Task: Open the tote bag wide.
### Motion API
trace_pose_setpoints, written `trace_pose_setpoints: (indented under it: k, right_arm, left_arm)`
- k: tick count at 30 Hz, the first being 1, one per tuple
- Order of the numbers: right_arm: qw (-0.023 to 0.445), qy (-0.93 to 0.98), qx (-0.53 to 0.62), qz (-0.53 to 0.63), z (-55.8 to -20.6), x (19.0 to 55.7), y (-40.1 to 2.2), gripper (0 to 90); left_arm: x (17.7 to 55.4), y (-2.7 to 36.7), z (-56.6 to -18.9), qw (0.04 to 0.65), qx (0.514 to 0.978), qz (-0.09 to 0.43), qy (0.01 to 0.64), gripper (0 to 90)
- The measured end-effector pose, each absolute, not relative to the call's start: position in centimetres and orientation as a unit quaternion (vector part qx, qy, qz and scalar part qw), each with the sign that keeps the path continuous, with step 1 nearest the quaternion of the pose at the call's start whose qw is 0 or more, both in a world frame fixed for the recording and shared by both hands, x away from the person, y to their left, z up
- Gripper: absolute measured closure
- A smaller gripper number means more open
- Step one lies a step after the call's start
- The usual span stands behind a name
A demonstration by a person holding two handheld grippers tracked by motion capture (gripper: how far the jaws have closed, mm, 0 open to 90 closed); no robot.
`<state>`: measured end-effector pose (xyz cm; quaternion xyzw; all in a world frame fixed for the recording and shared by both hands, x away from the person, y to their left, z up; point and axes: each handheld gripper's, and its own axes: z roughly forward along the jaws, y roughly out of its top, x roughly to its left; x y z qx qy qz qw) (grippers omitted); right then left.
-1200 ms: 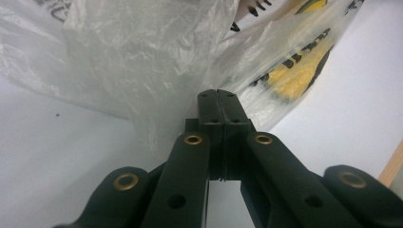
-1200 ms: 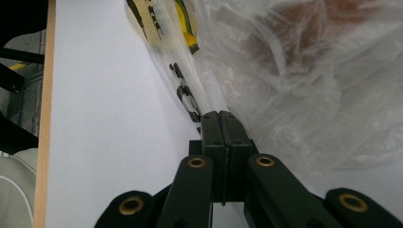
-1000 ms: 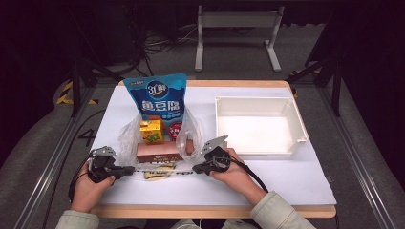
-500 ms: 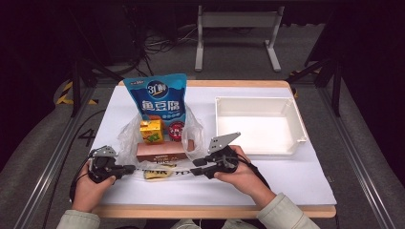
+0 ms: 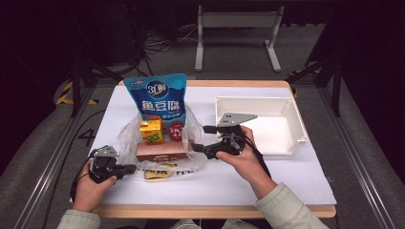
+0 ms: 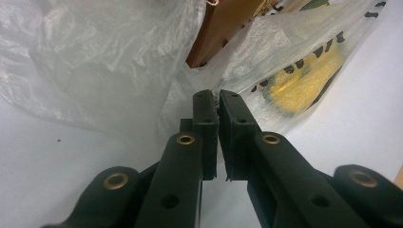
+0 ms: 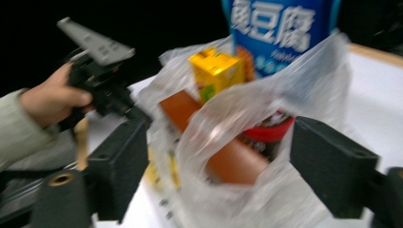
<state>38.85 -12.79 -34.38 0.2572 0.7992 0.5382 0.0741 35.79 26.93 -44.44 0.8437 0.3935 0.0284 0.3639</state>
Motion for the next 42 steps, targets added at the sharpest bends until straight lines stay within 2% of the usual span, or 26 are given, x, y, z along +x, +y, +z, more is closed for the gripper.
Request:
trace_pose_setpoints:
  k: [5,14,17,22,25,26,27,28,32,38,42]
  right_arm:
    - [0.095,0.790,0.278,0.539,-34.5,40.2,-11.6,13.7]
    - [0.107,0.774,0.307,0.543,-35.9,41.9,-10.0,13.0]
    - [0.111,0.782,0.310,0.529,-36.6,42.4,-9.4,20.2]
    - [0.125,0.812,0.304,0.483,-37.5,42.7,-8.8,39.9]
    - [0.139,0.827,0.306,0.451,-38.0,42.8,-8.6,58.5]
    - [0.139,0.827,0.306,0.451,-38.0,42.8,-8.6,58.5]
    - [0.149,0.833,0.304,0.437,-38.1,42.8,-8.7,72.5]
    - [0.149,0.833,0.304,0.437,-38.1,42.8,-8.7,72.5]
    - [0.169,0.840,0.305,0.416,-38.2,42.6,-9.4,89.5]
    - [0.206,0.845,0.310,0.384,-38.4,42.4,-10.4,90.0]
    - [0.213,0.846,0.313,0.376,-38.5,42.3,-11.1,90.0]
  left_arm:
    - [35.8,26.9,-44.4,0.366,0.845,0.031,0.390,85.0]
    - [35.8,26.8,-44.5,0.363,0.847,0.032,0.388,84.8]
    - [35.8,26.8,-44.5,0.363,0.846,0.033,0.389,84.7]
    - [35.8,26.7,-44.4,0.362,0.847,0.034,0.388,84.3]
    - [35.8,26.7,-44.5,0.362,0.848,0.035,0.385,84.0]
    - [35.8,26.7,-44.5,0.362,0.848,0.035,0.385,83.9]
    - [35.8,26.7,-44.4,0.363,0.848,0.035,0.385,83.9]
    - [35.8,26.7,-44.4,0.363,0.848,0.035,0.385,83.9]
    - [35.7,26.7,-44.4,0.364,0.847,0.035,0.387,83.7]
    - [35.7,26.7,-44.4,0.363,0.848,0.040,0.385,83.3]
    - [35.7,26.6,-44.4,0.364,0.846,0.040,0.387,83.2]
